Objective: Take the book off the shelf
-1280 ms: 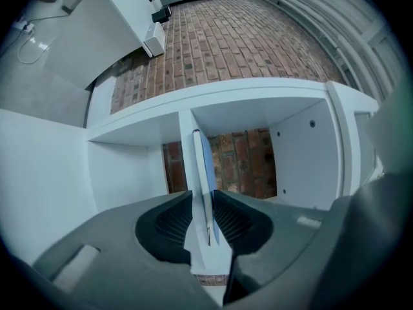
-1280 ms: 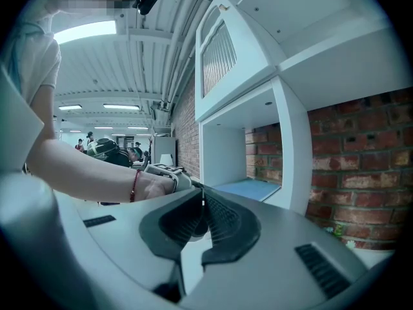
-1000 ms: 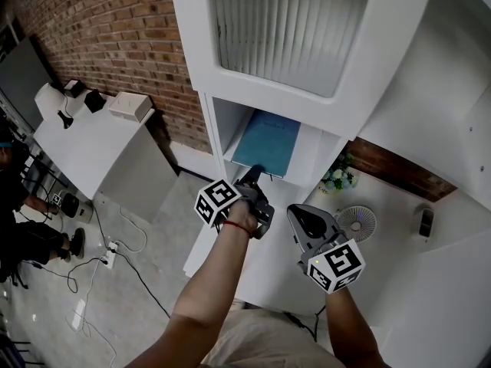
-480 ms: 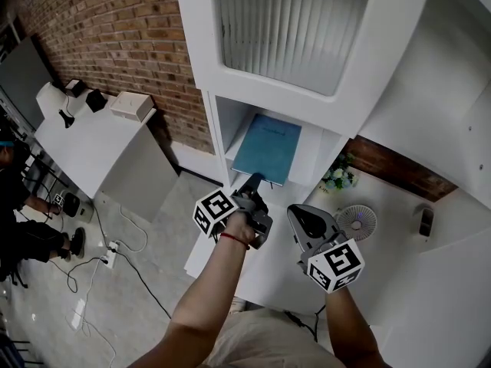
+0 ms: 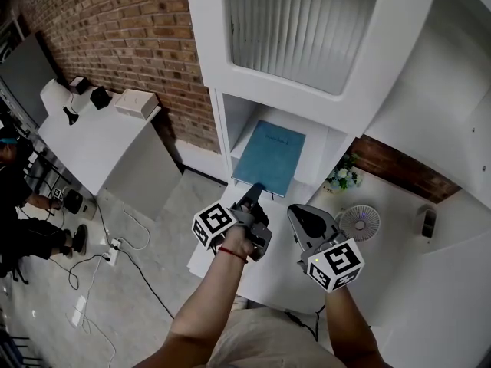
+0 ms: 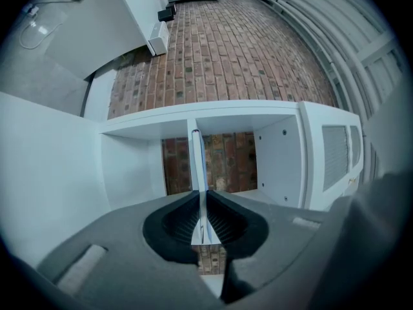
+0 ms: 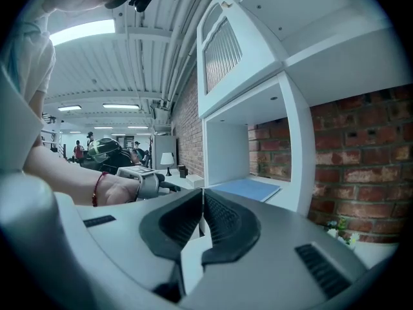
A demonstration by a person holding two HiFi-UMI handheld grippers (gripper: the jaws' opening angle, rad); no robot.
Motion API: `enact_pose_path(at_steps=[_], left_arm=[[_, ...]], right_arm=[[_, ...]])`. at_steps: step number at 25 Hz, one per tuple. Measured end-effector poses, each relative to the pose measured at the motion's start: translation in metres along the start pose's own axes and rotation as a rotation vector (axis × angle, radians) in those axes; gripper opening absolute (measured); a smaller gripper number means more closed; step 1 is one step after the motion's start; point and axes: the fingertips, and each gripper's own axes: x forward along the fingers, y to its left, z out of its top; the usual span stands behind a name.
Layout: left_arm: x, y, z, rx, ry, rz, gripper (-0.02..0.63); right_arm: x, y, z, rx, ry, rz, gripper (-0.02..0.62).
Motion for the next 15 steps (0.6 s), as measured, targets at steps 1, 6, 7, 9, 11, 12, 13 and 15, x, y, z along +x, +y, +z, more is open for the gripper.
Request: enact_pose_path(at_steps=[1, 6, 7, 9, 11, 12, 13, 15], left_arm=[[0.0, 0.001, -0.001, -0.001, 0.003, -0.002, 0.044], [0.002, -0.004, 0.0, 0.026, 0.003, -0.037, 0.049], [0.003, -0.005, 0.0, 0.033, 0.001, -0.045, 0.069], [0.006, -0.007, 0.001, 0.047, 0.001, -0.055, 0.141], [0.009, -0.006, 0.003, 0.052, 0.0, -0.061, 0.152], [0.011, -0.006, 0.004, 0.05, -0.003, -0.063, 0.152], [0.014, -0.006, 0.005, 0.047, -0.004, -0.065, 0.152], [0.019, -0.005, 0.007, 0.039, -0.006, -0.07, 0.152]], right_arm=[[0.0, 0.0, -0.001, 0.002, 0.0, 0.001, 0.018], [0.001, 0.0, 0.002, 0.004, -0.007, 0.001, 0.018], [0.001, 0.0, 0.003, 0.004, -0.008, 0.001, 0.018], [0.001, -0.001, 0.003, 0.003, -0.009, 0.0, 0.018], [0.001, -0.001, 0.002, 0.002, -0.008, 0.0, 0.018], [0.001, -0.001, 0.001, 0.002, -0.007, 0.0, 0.018], [0.002, -0.001, 0.001, 0.003, -0.006, 0.0, 0.018], [0.002, -0.001, -0.001, 0.004, -0.003, 0.0, 0.018]])
